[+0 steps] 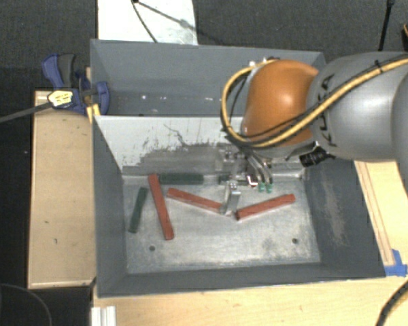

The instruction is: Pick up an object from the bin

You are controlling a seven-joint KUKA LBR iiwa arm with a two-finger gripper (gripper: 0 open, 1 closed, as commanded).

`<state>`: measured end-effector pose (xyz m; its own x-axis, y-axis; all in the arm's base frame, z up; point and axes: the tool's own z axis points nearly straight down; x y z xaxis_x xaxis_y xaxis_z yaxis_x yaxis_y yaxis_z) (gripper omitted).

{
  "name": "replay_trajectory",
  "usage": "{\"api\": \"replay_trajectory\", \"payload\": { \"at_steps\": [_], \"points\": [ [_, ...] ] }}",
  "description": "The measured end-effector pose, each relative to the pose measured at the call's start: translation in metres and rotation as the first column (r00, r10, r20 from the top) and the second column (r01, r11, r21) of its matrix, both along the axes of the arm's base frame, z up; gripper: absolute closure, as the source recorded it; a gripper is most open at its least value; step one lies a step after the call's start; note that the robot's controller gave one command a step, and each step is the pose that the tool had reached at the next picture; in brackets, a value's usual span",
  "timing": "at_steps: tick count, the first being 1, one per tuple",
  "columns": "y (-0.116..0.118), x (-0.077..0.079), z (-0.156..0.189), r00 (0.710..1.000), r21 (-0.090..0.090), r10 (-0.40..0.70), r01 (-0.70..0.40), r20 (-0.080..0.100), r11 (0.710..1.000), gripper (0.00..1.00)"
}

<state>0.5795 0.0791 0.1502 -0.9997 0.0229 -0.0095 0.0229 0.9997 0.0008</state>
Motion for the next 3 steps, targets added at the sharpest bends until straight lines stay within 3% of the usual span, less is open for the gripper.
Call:
{"api": "replay_trajectory", "payload": {
  "at_steps": [1,2,3],
  "points": [
    [-0.035,-0.007,-0.083,1.0,-0.001,-0.015,0.015,-0.01,1.0,0.0],
    [-0.033,-0.006,-0.079,1.0,0.001,-0.018,0.018,-0.006,1.0,1.0],
    [-0.001,0.015,0.06,0.975,-0.001,0.224,-0.224,0.002,0.975,1.0]
  ]
}}
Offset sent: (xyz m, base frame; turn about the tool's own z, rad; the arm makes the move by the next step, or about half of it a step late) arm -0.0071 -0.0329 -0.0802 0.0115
